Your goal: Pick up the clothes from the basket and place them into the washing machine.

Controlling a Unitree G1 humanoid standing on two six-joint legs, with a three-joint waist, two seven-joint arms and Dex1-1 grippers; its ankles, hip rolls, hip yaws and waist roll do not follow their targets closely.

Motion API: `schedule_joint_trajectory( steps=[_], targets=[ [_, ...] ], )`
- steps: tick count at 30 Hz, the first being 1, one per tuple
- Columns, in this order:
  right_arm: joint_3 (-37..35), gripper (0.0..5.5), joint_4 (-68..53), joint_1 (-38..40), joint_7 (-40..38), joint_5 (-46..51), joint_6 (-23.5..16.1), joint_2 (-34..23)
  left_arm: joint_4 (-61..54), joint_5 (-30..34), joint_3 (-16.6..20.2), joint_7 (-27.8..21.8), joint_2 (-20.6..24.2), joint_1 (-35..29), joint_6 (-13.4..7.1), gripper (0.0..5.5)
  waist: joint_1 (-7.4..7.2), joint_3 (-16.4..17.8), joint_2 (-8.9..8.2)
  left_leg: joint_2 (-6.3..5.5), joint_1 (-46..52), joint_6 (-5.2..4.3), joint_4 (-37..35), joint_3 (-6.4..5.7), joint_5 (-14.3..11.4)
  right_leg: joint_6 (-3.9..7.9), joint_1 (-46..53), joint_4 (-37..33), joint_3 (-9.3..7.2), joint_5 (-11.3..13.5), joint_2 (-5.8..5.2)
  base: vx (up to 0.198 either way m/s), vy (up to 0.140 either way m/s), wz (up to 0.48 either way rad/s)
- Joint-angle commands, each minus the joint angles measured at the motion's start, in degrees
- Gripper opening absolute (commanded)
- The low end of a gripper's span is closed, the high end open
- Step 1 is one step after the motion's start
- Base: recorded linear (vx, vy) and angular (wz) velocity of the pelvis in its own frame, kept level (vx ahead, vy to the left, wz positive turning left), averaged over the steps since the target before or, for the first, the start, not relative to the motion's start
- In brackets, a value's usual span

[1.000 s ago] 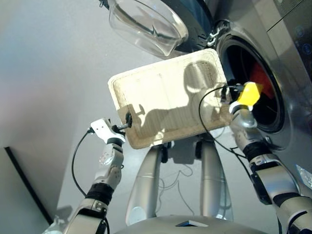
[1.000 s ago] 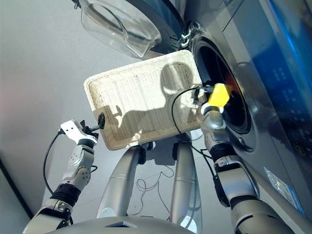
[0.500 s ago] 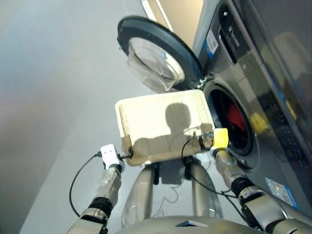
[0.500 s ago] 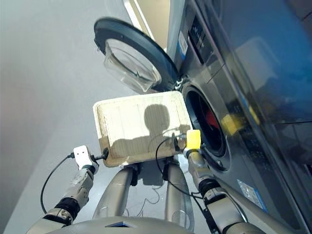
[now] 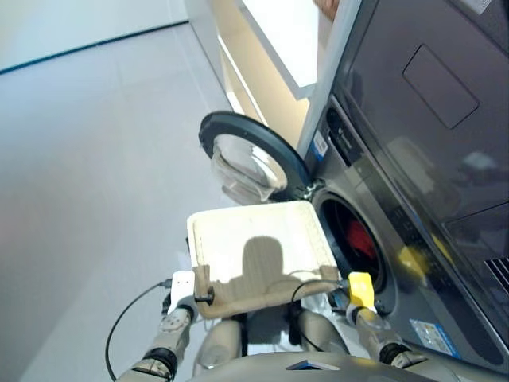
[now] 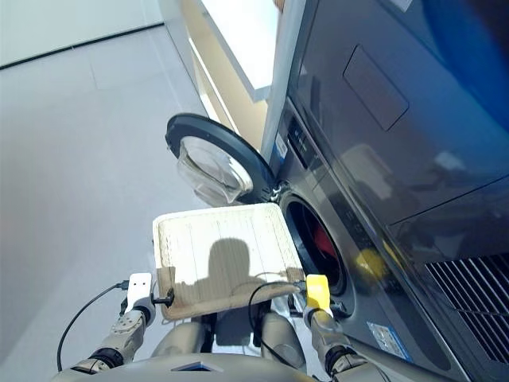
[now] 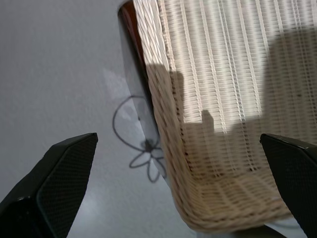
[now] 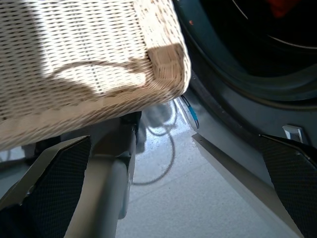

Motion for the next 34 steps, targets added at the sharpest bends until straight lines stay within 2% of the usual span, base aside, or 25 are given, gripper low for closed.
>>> schedule_joint_trajectory(
  steps=[1, 6, 9, 14, 22, 28, 34],
  targets=[
    [-2.14, 5.5, 1.87, 0.31, 0.19, -1.12, -0.07, 0.61, 3.0, 3.75, 2.52, -0.51, -0.29, -0.36, -0.47, 5.5, -0.07, -1.03, 0.49, -1.75, -0.59, -2.18, -3.32, 2.8, 4.92, 3.56, 4.01, -0.74, -1.08, -0.45, 1.18, 0.078, 0.04, -0.066],
    [-4.11, 5.5, 4.88, 2.41, 0.94, -0.43, 0.84, 1.04, 4.17, 2.84, 4.09, -1.3, -1.31, 1.63, 0.31, 5.5, 0.08, -2.76, 0.64, -1.81, 2.71, -1.85, -3.78, 3.51, 3.99, 3.78, 6.99, -2.03, 0.02, -0.36, 1.25, 0.053, 0.039, -0.141],
    [-4.07, 5.5, 6.02, 2.73, 1.16, -1.34, 1.38, 1.04, 5.59, 2.6, 4.58, -1.87, -1.66, 2.19, 1.04, 5.5, 0.17, -3.41, 0.8, -1.77, 4.19, -1.73, -5.27, 3.77, 4.57, 3.75, 7.78, -2.21, 0.75, -0.31, 1.41, 0.0, 0.0, 0.0],
    [-3.37, 5.5, 7.65, 2.3, 0.52, -3.89, 2.31, 1.08, 6.7, 2.22, 4.94, -2.21, -1.8, 1.97, 1.75, 5.5, -0.24, -4.31, 1.01, -1.68, 4.42, -2.22, -6.44, 3.04, 5.61, 3.64, 8.33, -1.98, -0.15, -0.53, 1.33, 0.0, 0.0, 0.0],
    [-3.73, 5.5, 7.56, 2.19, 0.04, -3.71, 2.52, 1.35, 8.02, 3.98, 4.3, -2.3, -2.54, 2.48, 2.41, 5.5, -0.36, -4.81, 1.21, -1.71, 7.5, -1.8, -6.44, 2.68, 4.86, 3.47, 10.95, -0.92, -0.27, -1.85, 1.26, 0.0, 0.0, 0.0],
    [-3.03, 5.5, 7.31, 2.25, -0.16, -3.74, 2.42, 1.58, 8.02, 4.52, 3.84, -1.96, -2.62, 2.55, 2.46, 5.5, -0.19, -5.28, 1.09, -1.48, 7.82, -1.83, -6.44, 2.85, 4.62, 3.51, 11.18, -0.97, -0.16, -2.05, 1.28, 0.0, 0.0, 0.0],
    [-2.15, 5.5, 7.03, 1.94, -0.49, -3.94, 2.48, 1.84, 7.53, 3.86, 3.72, -1.6, -2.68, 1.98, 2.7, 5.5, -0.13, -5.34, 0.91, -1.35, 7.52, -1.88, -6.44, 2.43, 4.69, 3.5, 11.3, -1.13, -0.47, -2.19, 1.13, 0.0, 0.0, 0.0]
  ],
)
